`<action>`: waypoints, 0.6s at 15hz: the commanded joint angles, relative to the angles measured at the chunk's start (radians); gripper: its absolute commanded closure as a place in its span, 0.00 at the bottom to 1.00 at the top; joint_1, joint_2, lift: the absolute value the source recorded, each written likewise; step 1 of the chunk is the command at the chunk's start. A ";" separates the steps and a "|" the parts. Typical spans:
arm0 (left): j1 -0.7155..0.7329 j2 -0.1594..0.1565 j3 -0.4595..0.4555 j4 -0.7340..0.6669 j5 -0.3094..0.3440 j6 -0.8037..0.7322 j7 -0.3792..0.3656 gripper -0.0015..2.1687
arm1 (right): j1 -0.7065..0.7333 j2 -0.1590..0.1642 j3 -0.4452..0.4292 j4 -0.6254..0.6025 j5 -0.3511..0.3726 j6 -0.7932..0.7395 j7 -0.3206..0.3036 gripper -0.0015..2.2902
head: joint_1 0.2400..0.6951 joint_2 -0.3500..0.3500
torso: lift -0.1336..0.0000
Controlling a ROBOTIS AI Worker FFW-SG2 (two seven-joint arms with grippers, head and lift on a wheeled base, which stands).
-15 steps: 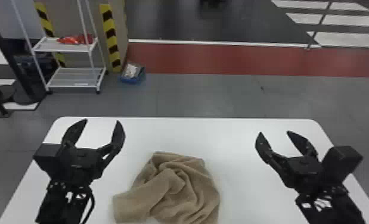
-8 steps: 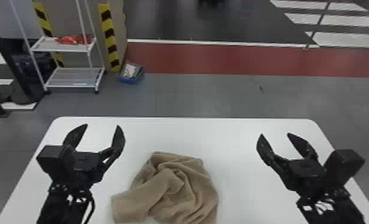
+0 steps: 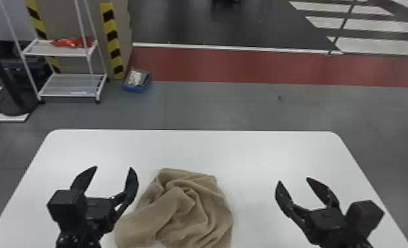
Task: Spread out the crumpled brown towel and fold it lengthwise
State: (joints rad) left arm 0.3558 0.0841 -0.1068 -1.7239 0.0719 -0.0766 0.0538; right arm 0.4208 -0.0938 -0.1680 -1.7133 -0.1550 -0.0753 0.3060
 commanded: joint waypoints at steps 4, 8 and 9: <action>0.065 0.017 -0.005 0.000 0.011 0.045 -0.002 0.07 | 0.087 -0.003 -0.077 0.038 0.038 -0.008 0.018 0.09 | 1.00 0.30 | 1.00; 0.049 0.019 -0.008 0.003 0.017 0.223 -0.020 0.07 | 0.127 -0.003 -0.130 0.043 0.023 -0.051 0.027 0.09 | 1.00 0.21 | 1.00; 0.035 0.019 -0.008 0.006 0.017 0.285 -0.028 0.08 | 0.133 -0.001 -0.136 0.041 0.017 -0.066 0.028 0.09 | 1.00 0.20 | 1.00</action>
State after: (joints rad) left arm 0.4072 0.1027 -0.1150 -1.7212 0.0879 0.1306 0.0304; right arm 0.5441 -0.0961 -0.2932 -1.6703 -0.1306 -0.1211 0.3339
